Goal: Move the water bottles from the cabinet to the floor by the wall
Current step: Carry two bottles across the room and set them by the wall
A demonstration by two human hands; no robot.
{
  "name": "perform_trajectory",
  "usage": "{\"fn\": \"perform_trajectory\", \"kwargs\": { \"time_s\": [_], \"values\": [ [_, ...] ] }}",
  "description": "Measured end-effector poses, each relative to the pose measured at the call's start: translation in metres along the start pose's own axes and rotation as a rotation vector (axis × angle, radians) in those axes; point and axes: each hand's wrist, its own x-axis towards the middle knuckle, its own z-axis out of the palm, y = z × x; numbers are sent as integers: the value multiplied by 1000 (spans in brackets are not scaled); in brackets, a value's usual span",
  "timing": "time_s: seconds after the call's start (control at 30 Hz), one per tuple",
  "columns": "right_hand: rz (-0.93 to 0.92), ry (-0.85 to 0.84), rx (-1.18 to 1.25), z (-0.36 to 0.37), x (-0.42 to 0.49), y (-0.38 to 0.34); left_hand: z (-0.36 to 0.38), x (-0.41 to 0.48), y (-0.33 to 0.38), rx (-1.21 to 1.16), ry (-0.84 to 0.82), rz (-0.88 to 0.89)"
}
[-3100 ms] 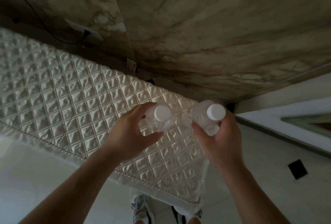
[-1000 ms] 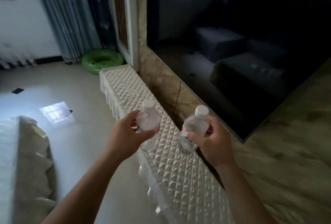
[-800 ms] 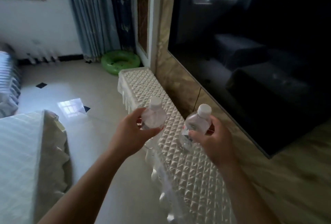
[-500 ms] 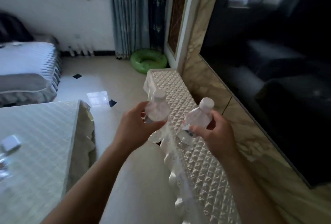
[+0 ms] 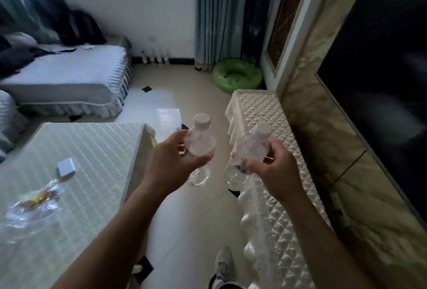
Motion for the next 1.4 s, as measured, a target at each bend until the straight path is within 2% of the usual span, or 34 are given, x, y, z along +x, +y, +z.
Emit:
{"fn": "perform_trajectory", "kwargs": {
  "time_s": [0.3, 0.6, 0.93, 1.4],
  "values": [
    [-44, -65, 31, -14, 136, 6, 38, 107, 17, -18, 67, -40],
    [-67, -114, 48, -4, 224, -4, 42, 183, 10, -31, 170, -69],
    [-62, -142, 31, 51, 316, -21, 29, 286, -32, -30, 189, -82],
    [-66, -103, 41, 166, 477, -75, -42, 480, -91, -44, 166, -31]
  ]
}}
